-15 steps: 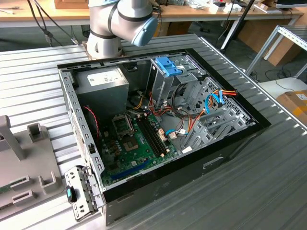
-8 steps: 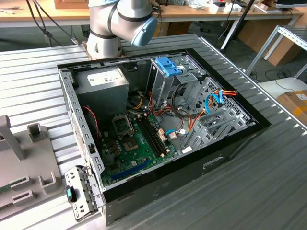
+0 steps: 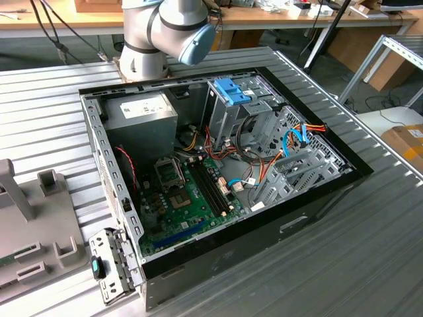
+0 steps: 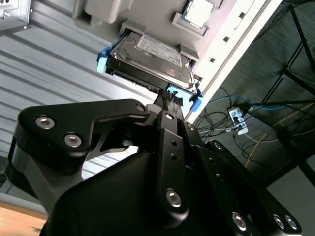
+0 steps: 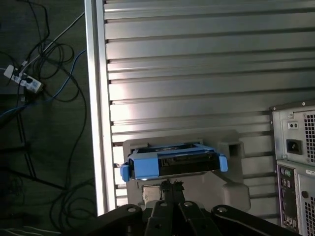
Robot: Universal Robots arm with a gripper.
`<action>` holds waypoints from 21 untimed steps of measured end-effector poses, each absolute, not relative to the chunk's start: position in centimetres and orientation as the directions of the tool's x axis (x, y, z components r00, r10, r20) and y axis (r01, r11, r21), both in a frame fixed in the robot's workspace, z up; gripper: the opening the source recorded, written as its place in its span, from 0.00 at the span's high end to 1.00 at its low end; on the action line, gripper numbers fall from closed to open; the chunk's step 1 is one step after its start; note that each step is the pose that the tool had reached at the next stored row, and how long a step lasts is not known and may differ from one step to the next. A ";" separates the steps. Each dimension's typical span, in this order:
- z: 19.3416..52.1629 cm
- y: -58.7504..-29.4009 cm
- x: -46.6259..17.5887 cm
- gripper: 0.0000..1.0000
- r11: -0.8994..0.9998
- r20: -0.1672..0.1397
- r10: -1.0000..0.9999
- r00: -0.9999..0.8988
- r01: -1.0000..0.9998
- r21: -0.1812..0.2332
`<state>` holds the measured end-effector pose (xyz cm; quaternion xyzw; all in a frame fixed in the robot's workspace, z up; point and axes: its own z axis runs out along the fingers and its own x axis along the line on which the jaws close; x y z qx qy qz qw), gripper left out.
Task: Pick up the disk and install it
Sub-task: 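Reach for the disk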
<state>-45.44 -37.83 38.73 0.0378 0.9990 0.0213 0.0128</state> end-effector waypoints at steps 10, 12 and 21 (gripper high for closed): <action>38.6 -37.5 -45.6 0.89 0.996 -0.019 0.076 -0.997 0.075 0.042; 38.6 -37.5 -45.6 0.89 0.996 -0.019 0.076 -0.997 0.075 0.042; 38.6 -37.3 -45.6 0.89 0.996 -0.019 0.076 -0.997 0.075 0.042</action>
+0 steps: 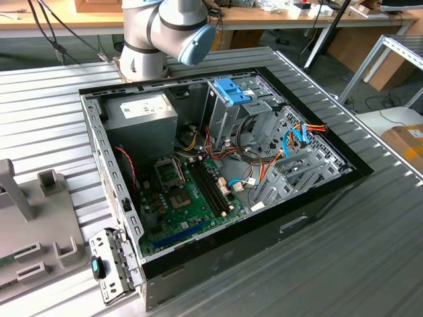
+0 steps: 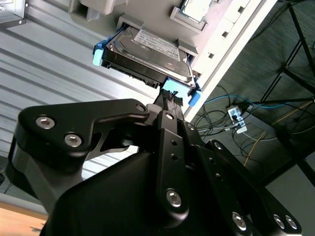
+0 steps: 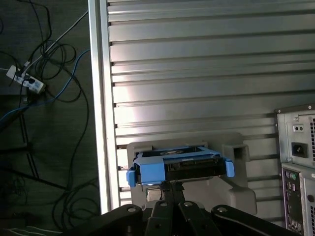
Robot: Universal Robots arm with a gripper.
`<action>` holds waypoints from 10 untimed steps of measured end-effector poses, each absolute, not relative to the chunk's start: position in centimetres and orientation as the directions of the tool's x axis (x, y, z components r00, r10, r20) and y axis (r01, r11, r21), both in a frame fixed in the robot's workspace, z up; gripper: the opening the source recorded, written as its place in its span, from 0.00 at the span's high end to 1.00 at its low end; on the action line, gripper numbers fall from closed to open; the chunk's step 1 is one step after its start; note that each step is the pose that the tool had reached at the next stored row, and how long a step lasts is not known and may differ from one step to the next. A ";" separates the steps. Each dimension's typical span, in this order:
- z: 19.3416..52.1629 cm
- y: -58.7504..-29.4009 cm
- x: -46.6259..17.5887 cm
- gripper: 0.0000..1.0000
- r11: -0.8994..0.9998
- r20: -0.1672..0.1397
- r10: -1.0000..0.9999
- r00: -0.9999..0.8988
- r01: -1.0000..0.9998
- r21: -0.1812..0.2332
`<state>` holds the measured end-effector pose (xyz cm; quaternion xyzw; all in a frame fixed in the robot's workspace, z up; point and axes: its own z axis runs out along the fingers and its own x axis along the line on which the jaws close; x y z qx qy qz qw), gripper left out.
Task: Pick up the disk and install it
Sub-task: 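Reach for the disk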
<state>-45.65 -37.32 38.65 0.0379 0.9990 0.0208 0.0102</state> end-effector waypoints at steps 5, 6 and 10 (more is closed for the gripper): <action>38.5 -37.3 -45.7 0.89 0.996 -0.019 0.076 -0.997 0.075 0.042; 38.5 -37.3 -45.7 0.89 0.996 -0.019 0.076 -0.997 0.075 0.042; 38.3 -37.3 -45.7 0.89 0.996 -0.019 0.076 -0.997 0.075 0.042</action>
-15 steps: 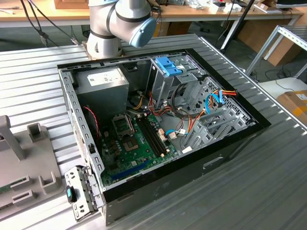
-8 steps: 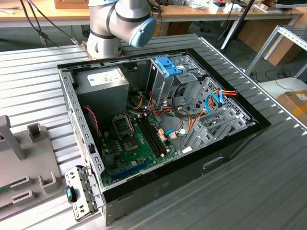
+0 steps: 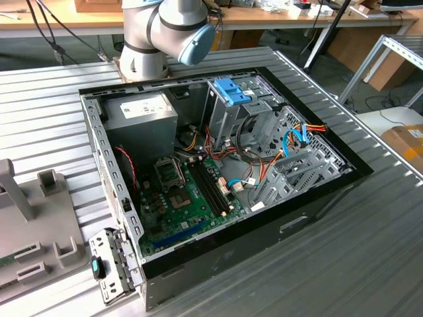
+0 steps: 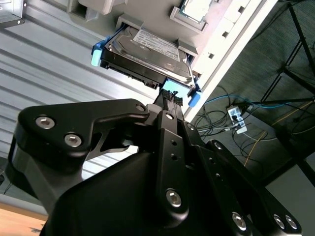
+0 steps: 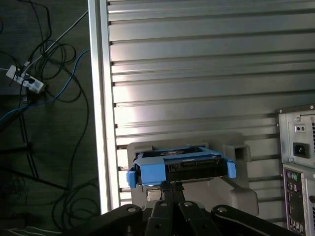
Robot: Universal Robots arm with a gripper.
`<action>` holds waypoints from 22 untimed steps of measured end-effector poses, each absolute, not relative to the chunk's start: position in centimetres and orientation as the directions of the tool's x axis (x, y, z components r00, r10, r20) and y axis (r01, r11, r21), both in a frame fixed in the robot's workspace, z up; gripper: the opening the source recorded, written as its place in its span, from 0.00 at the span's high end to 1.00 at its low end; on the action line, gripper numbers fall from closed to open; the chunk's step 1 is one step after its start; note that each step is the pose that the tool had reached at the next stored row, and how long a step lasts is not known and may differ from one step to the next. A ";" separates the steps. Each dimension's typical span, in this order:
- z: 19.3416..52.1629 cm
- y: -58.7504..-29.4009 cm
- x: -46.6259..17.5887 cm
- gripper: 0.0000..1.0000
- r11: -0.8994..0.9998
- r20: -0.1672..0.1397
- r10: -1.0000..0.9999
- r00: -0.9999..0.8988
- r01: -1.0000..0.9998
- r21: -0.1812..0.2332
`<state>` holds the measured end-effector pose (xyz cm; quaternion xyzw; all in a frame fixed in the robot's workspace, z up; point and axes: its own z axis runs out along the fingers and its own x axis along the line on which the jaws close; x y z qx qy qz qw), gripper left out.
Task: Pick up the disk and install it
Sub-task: 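Reach for the disk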
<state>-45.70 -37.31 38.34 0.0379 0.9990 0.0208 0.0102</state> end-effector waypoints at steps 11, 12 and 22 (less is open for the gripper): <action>38.0 -37.3 -45.7 0.89 0.996 -0.019 0.076 -0.997 0.075 0.042; 38.0 -37.3 -45.7 0.89 0.996 -0.019 0.076 -0.997 0.075 0.042; 37.7 -37.3 -45.8 0.89 0.996 -0.019 0.076 -0.997 0.075 0.042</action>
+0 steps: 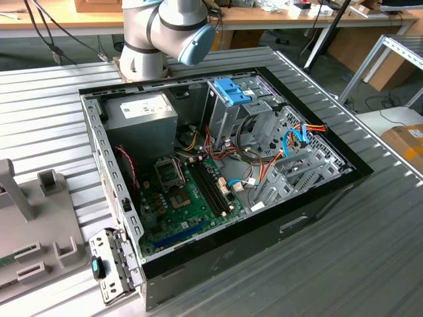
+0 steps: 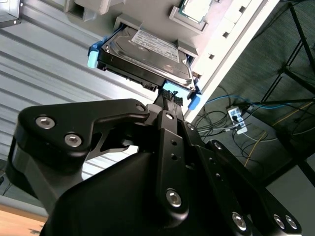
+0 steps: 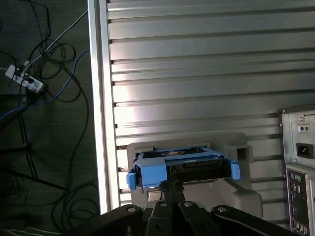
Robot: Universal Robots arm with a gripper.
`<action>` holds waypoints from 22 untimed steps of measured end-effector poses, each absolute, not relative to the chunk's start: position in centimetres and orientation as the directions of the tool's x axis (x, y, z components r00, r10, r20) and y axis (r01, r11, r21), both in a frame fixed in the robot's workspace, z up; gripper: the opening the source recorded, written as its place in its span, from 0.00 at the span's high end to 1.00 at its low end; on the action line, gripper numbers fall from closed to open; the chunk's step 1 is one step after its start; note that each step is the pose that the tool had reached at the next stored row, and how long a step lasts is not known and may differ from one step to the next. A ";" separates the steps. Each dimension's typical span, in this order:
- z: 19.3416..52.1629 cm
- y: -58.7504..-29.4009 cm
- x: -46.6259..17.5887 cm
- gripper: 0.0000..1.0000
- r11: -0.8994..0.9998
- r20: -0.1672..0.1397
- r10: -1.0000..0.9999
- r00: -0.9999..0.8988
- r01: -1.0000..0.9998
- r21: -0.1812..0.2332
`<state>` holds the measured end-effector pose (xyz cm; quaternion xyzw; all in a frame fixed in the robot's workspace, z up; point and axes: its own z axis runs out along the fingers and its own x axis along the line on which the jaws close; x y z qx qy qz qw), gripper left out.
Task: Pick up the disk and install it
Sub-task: 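Reach for the disk, then pick up the disk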
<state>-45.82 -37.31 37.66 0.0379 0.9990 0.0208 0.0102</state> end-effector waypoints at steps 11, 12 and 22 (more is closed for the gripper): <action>37.7 -37.3 -46.4 0.89 0.996 -0.019 0.076 -0.997 0.075 0.042; 37.7 -37.3 -46.4 0.89 0.996 -0.019 0.076 -0.997 0.075 0.042; 37.7 -37.3 -46.4 0.89 0.999 -0.019 0.034 -0.999 0.033 0.042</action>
